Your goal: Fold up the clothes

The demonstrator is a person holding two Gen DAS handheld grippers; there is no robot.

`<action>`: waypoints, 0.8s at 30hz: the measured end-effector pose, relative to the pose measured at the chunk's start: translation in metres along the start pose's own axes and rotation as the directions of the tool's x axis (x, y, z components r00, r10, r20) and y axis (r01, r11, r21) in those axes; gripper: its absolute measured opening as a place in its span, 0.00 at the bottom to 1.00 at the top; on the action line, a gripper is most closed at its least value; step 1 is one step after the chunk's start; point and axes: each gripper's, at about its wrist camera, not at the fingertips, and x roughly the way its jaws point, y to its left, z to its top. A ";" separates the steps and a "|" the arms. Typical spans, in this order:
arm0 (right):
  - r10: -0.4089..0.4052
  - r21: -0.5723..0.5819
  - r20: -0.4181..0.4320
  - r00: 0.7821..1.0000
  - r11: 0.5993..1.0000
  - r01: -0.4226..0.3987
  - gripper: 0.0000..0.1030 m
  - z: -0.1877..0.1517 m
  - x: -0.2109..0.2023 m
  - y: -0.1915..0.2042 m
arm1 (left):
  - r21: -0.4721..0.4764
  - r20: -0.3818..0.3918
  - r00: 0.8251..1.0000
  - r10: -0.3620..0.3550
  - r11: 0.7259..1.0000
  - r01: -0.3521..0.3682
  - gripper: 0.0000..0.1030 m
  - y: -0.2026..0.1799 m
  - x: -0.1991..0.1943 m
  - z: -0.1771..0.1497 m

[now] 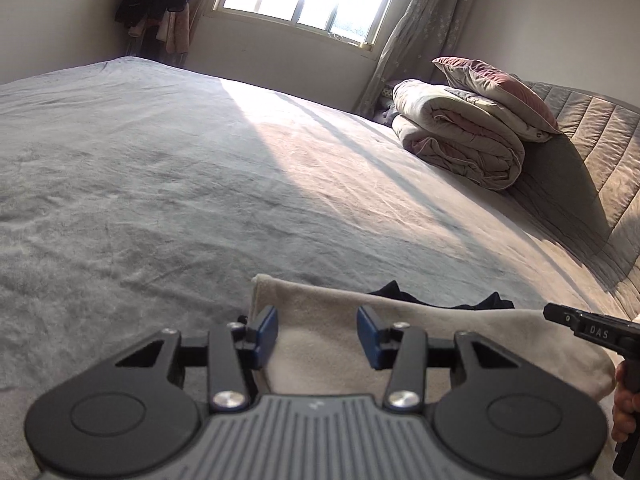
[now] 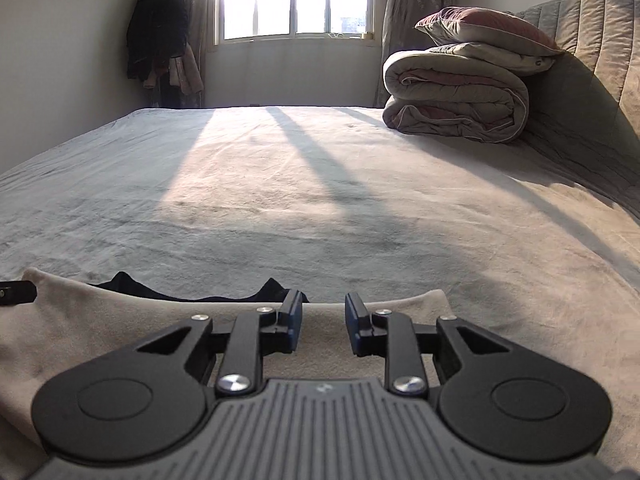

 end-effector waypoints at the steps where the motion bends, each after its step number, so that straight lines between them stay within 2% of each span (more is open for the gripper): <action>1: -0.016 0.009 -0.012 1.000 1.000 0.016 0.27 -0.001 0.005 -0.006 | 0.006 -0.003 1.000 0.002 1.000 -0.002 0.41 0.001 0.002 -0.002; 5: -0.046 0.042 -0.082 0.996 0.998 0.049 0.26 -0.010 0.025 -0.023 | 0.081 0.004 1.000 0.026 0.996 -0.027 0.41 -0.004 0.007 -0.009; 7: -0.042 0.059 -0.071 0.997 0.997 0.046 0.26 -0.009 0.023 -0.023 | 0.087 0.008 0.999 0.032 0.996 -0.033 0.41 -0.006 0.005 -0.008; 10: -0.031 0.090 -0.048 0.998 0.995 0.036 0.29 -0.005 0.016 -0.025 | 0.055 0.026 1.000 0.016 0.998 -0.018 0.42 -0.004 -0.002 -0.003; 13: -0.035 0.117 -0.027 0.999 0.992 0.037 0.29 0.000 0.009 -0.029 | 0.038 0.039 0.999 0.032 0.999 -0.034 0.42 -0.001 -0.005 -0.001; 15: -0.048 0.130 -0.033 0.998 0.990 0.052 0.30 0.000 0.009 -0.035 | 0.026 0.020 0.998 0.054 0.998 -0.055 0.42 0.003 -0.002 -0.001; 18: -0.047 0.158 -0.095 0.994 0.986 0.062 0.29 -0.005 0.020 -0.043 | -0.013 -0.030 0.996 0.082 0.997 -0.082 0.43 0.010 0.001 0.001; 20: -0.044 0.163 -0.087 0.995 0.985 0.058 0.29 -0.004 0.019 -0.041 | -0.065 -0.043 0.997 0.071 0.995 -0.074 0.46 0.018 -0.006 0.005; 24: 0.024 0.186 -0.057 0.998 0.983 -0.013 0.32 0.006 0.004 -0.032 | -0.171 -0.105 0.994 0.023 0.984 -0.040 0.52 0.038 -0.024 0.013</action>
